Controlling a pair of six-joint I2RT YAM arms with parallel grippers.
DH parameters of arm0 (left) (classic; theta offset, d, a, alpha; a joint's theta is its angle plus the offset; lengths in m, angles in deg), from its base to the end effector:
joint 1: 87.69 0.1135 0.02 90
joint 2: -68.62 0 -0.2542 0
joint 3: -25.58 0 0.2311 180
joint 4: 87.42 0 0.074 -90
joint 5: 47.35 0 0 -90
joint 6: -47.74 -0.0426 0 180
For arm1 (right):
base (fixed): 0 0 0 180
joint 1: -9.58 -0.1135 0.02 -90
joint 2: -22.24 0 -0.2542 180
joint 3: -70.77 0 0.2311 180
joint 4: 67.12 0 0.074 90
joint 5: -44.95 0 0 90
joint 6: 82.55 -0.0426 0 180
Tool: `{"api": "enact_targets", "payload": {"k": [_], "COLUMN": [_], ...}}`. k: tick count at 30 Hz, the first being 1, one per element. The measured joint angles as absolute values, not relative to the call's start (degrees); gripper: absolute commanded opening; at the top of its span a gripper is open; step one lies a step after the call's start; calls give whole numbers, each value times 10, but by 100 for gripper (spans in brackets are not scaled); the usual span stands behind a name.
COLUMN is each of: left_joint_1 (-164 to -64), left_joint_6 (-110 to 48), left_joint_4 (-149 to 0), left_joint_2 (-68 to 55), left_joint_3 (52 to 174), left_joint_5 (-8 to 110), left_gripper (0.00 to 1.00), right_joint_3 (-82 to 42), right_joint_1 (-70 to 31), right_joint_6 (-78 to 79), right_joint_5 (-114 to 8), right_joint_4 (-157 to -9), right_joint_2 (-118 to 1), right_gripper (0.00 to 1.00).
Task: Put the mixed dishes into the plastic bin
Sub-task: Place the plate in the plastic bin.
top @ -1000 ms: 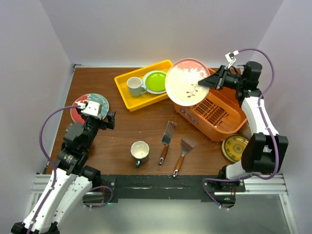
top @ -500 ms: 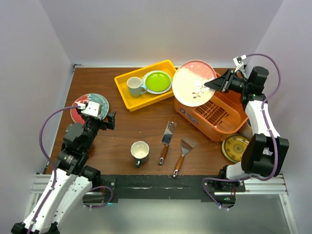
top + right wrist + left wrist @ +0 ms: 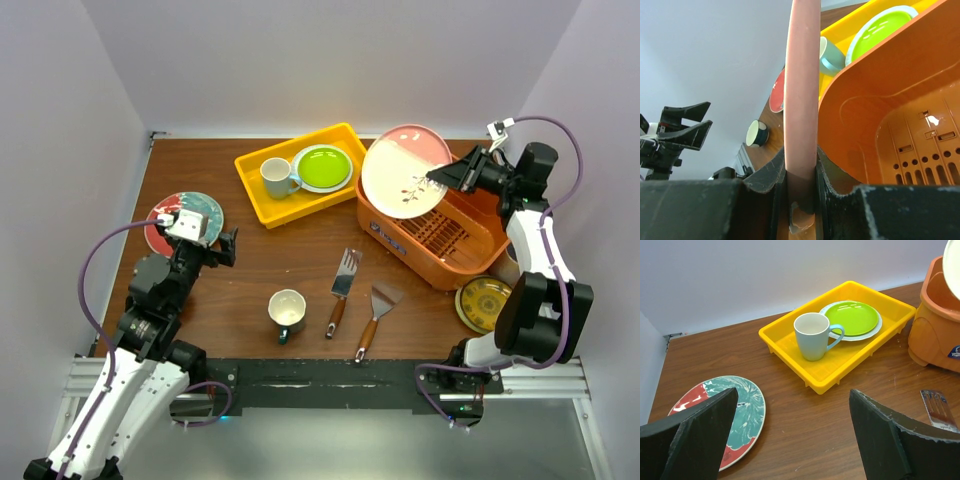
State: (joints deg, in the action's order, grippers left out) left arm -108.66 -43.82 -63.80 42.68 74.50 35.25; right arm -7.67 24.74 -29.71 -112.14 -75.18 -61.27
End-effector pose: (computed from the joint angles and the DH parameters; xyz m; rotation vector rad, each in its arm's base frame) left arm 0.1144 -0.0380 0.3136 0.2097 1.5703 -0.1628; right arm 0.3092 -0.0431 0.3251 -0.0512 1.8433 1.3092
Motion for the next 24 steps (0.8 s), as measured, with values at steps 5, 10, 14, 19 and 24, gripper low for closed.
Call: {"api": "enact_targets", "payload": {"k": [5, 10, 14, 19, 24], "left_joint_1": [-1087, -1087, -1087, -1087, -1087], "left_joint_6": [-438, -438, -438, -438, -438], "left_joint_4": [-638, -638, -638, -639, -641], "left_joint_2": [427, 427, 427, 427, 427], "left_joint_3": [745, 745, 745, 745, 745], "left_joint_5": [353, 353, 353, 353, 354], "left_gripper": [98, 99, 99, 99, 99], "right_joint_3": [-76, -73, -69, -68, -67], "right_joint_1": [251, 255, 257, 258, 259], "right_joint_6": [-297, -297, -296, -296, -295], "right_joint_5": [-1121, -1121, -1121, -1121, -1121], "right_joint_4": [-744, -739, -739, -739, -739], "right_joint_2": [-615, -623, -630, -638, -641], "right_gripper": [0, 0, 0, 0, 0]}}
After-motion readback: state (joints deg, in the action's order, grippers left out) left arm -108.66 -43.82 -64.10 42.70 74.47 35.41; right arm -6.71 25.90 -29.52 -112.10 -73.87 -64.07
